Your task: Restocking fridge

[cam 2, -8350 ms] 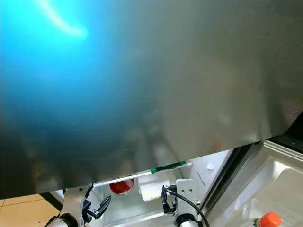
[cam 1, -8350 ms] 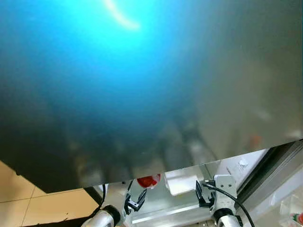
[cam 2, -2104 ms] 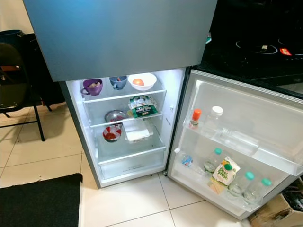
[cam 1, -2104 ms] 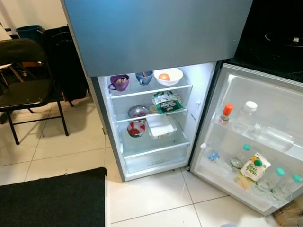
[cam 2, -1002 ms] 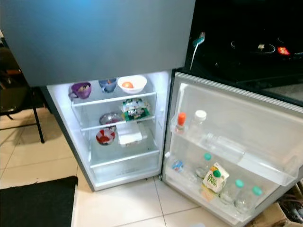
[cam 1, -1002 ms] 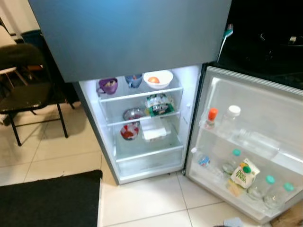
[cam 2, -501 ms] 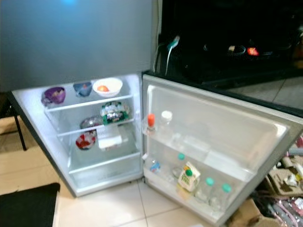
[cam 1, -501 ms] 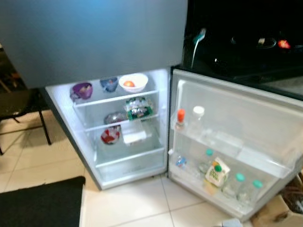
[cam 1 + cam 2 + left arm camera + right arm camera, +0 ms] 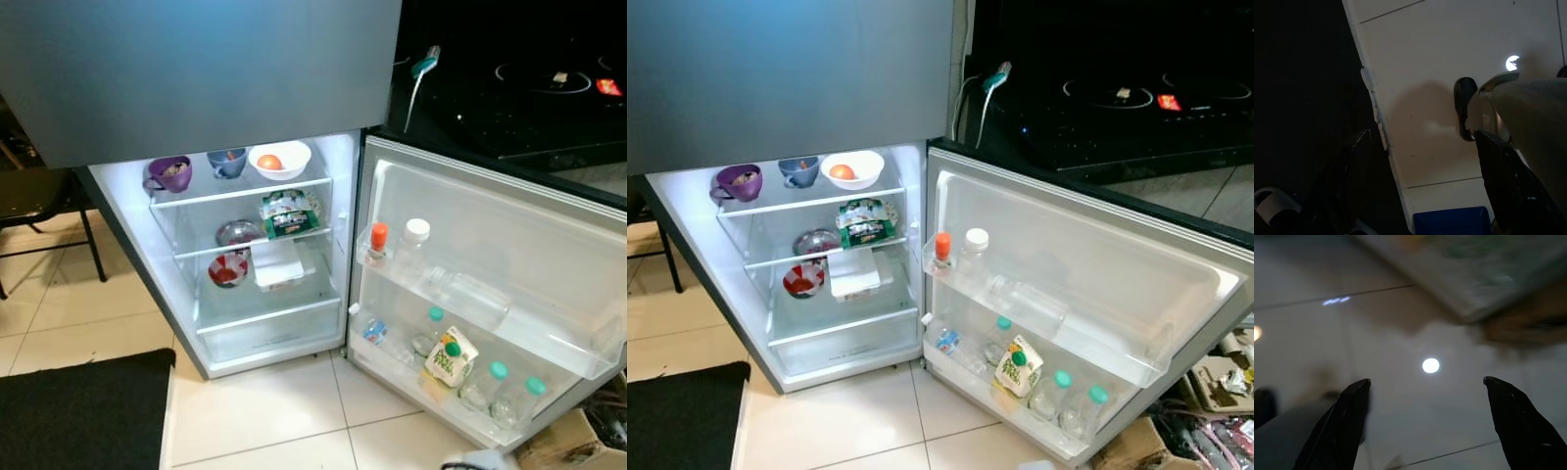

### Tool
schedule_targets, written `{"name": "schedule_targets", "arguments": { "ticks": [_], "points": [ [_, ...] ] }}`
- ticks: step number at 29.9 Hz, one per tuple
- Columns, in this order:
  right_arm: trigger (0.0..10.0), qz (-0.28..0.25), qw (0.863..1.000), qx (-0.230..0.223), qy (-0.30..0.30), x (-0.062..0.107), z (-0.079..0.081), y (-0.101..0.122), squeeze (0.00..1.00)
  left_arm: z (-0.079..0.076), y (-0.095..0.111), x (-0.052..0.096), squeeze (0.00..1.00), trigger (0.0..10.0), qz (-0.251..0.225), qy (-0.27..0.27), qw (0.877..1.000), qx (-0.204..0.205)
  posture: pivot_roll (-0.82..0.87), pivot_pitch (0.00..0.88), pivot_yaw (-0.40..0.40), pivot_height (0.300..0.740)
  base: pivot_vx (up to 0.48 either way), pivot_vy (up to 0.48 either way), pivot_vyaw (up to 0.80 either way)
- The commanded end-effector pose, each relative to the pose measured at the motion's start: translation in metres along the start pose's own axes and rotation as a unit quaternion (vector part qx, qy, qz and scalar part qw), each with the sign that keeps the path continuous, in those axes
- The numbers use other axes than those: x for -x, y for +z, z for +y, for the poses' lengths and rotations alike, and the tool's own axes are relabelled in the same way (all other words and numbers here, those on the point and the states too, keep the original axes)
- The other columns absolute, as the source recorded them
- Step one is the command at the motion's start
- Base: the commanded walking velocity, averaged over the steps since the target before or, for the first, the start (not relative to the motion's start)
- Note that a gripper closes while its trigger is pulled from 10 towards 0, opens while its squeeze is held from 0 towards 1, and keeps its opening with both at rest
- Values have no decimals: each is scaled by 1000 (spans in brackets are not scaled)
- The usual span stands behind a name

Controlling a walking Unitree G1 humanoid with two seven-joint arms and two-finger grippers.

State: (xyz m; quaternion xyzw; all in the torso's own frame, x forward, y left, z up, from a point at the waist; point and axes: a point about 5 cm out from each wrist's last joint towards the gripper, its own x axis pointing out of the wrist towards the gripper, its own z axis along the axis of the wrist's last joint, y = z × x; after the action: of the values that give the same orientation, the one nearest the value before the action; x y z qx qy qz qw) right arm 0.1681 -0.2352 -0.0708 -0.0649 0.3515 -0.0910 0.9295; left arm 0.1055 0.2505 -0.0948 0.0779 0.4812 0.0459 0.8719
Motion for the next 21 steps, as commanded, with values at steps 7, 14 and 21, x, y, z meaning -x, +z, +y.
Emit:
{"name": "schedule_targets", "arguments": {
  "ticks": [7, 14, 21],
  "points": [
    [10000, -90, 976, -45, -195, 1, -89, 43, 0, 7, -9, 3, 0, 10000, 16, 8, 1000, 3, -91, 95, 34, 740, 0, 0, 0],
    [10000, -232, 960, 117, -102, 1, -111, 126, 0, 7, -8, 3, 0, 10000, 17, 5, 1000, -2, -101, 96, 37, 740, 0, 0, 0],
    [10000, -293, 943, 161, 12, 22, -129, 189, 0, 8, -7, 2, 0, 10000, 16, 5, 1000, -5, -106, 97, 37, 740, 0, 0, 0]
  ]
}}
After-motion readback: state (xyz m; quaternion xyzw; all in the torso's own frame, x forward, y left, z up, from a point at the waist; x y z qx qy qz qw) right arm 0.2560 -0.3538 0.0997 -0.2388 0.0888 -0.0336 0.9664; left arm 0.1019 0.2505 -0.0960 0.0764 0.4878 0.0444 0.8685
